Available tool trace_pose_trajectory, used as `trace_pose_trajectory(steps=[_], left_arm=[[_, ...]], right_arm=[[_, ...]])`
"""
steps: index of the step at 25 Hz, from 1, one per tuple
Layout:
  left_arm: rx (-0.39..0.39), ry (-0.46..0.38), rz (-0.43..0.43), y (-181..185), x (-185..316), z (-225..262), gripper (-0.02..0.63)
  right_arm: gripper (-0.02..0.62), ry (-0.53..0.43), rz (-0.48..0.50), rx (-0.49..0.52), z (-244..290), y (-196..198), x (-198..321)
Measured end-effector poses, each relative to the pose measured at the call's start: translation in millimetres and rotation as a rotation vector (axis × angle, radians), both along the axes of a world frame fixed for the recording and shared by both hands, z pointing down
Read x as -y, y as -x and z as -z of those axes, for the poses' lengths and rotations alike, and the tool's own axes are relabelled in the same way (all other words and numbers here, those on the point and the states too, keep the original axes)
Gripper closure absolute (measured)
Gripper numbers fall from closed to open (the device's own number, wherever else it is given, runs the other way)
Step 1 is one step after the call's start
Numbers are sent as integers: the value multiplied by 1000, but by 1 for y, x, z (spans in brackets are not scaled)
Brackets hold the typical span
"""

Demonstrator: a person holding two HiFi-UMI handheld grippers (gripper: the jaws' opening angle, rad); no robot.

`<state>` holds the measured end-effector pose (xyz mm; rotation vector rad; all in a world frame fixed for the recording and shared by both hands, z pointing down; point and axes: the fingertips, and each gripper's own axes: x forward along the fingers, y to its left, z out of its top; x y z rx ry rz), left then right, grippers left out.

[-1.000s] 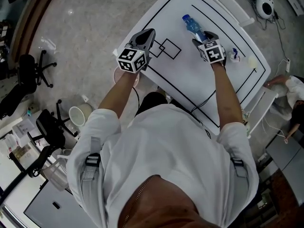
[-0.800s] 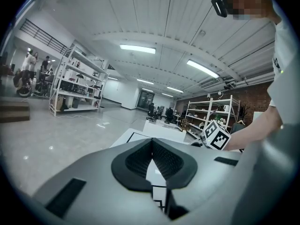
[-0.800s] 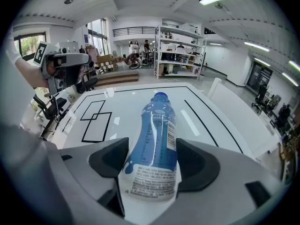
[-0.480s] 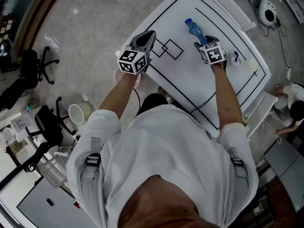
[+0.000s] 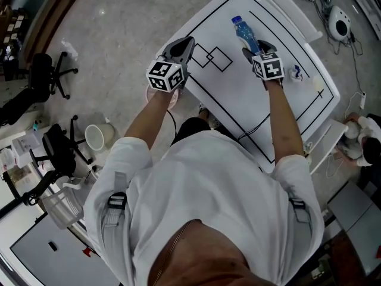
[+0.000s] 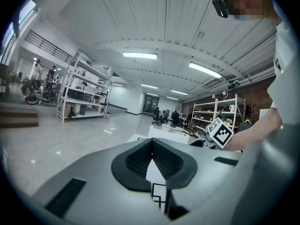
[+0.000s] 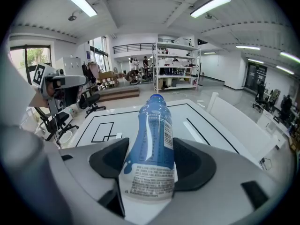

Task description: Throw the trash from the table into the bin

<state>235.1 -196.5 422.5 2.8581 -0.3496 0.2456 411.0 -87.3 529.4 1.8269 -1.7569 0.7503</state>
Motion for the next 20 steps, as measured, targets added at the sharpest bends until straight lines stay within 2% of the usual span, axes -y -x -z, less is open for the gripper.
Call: trace_pose_trajectory(steps=[5,10,15,20], left_arm=[[-14,-18,88,34,-5,12,597],[-26,-41,201,83,-11,24,597],[-25,-64,324,143,-21,31,597],[-22,-81,463,219,-18,43,597]], right_arm=[[296,-67,54,1,24,25,6],[295,-143,141,13,48,64,17],[296,-196,232,41,59,113,28],[295,-238,347,71,81,180,52]])
